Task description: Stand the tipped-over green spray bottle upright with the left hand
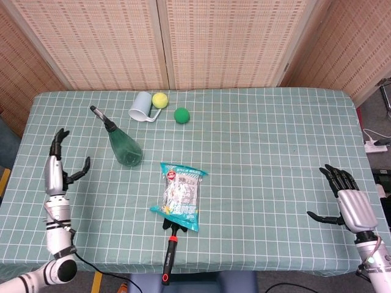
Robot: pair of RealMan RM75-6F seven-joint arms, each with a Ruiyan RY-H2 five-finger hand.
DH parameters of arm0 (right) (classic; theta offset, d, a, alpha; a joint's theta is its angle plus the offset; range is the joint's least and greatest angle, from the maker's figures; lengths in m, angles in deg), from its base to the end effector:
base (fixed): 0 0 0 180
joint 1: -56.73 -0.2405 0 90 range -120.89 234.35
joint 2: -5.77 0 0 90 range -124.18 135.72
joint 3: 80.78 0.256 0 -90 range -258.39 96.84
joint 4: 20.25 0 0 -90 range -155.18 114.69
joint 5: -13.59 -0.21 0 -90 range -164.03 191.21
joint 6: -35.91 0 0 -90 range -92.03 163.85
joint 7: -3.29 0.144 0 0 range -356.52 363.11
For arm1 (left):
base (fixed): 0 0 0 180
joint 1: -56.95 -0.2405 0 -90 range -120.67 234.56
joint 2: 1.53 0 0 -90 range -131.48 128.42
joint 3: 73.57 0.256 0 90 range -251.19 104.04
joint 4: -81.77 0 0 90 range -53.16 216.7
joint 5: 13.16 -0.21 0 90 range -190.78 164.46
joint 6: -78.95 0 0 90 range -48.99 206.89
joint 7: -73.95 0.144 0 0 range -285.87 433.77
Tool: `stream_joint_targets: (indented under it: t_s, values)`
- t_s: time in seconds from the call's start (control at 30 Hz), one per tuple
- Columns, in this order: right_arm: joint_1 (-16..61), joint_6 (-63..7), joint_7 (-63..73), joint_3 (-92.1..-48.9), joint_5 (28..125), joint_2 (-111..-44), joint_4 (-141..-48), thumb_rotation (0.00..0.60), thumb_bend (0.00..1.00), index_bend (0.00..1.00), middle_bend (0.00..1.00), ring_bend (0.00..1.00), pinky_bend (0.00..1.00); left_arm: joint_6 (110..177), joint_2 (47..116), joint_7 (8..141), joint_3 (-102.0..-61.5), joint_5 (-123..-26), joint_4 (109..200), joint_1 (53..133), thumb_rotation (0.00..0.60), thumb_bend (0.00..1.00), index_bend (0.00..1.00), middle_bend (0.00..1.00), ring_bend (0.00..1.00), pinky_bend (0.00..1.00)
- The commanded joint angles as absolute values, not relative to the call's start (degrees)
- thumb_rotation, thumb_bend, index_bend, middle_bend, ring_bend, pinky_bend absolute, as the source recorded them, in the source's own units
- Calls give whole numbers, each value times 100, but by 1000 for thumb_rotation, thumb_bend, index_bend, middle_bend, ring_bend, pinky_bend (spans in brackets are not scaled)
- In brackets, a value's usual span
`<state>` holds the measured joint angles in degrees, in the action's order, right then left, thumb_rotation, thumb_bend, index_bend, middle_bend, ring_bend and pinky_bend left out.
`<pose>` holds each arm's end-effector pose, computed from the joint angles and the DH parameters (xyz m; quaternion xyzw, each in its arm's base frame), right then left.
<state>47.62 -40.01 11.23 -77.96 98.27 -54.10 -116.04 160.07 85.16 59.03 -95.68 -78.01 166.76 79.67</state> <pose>-0.3025 -0.2014 0.1573 0.6047 -0.4538 0.3921 0.5241 -0.2395 0.3219 0.0992 -0.3513 -0.5002 -0.6241 0.4867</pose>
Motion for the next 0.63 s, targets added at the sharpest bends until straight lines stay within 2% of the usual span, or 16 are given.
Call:
stream_joint_targets:
  t_s: [0.03,0.07,0.17,0.23,0.3,0.4,0.63]
  values:
    - [4798,-4119,1337,-7874,10046,-5350,-11538,600,0,0,0,0,0,15845,7659,6258,-9459,-7449,17097,7504,600,312,20,103,50,3]
    - [4796,-4125,1359,-7882,10073,-5347,-11531,600,0,0,0,0,0,15754,7456,6326,-9370,-7469,17200,7432,600,312,54,127,77,17]
    - [4788,-4128,1313,-7903,10122,-5353,-11502,600,0,0,0,0,0,15288,6606,6642,-8709,-8156,17452,7261,600,311,157,209,151,97]
    - [4776,-4104,1240,-7908,10113,-5366,-11502,600,0,0,0,0,0,14972,6075,7005,-8041,-9167,17274,7276,600,311,144,234,181,146]
    - [4757,-4109,1199,-7903,10144,-5383,-11506,600,0,0,0,0,0,14933,5908,7311,-7635,-9925,16969,7314,600,310,127,220,174,131]
    - [4761,-4222,1161,-7906,10272,-5434,-11431,600,0,0,0,0,0,14974,6110,7291,-7498,-10124,16594,7301,600,310,146,213,160,83]
    - [4825,-4374,585,-7933,10320,-5556,-11342,600,0,0,0,0,0,14889,6227,7412,-7608,-9747,16450,7319,600,310,167,191,135,54]
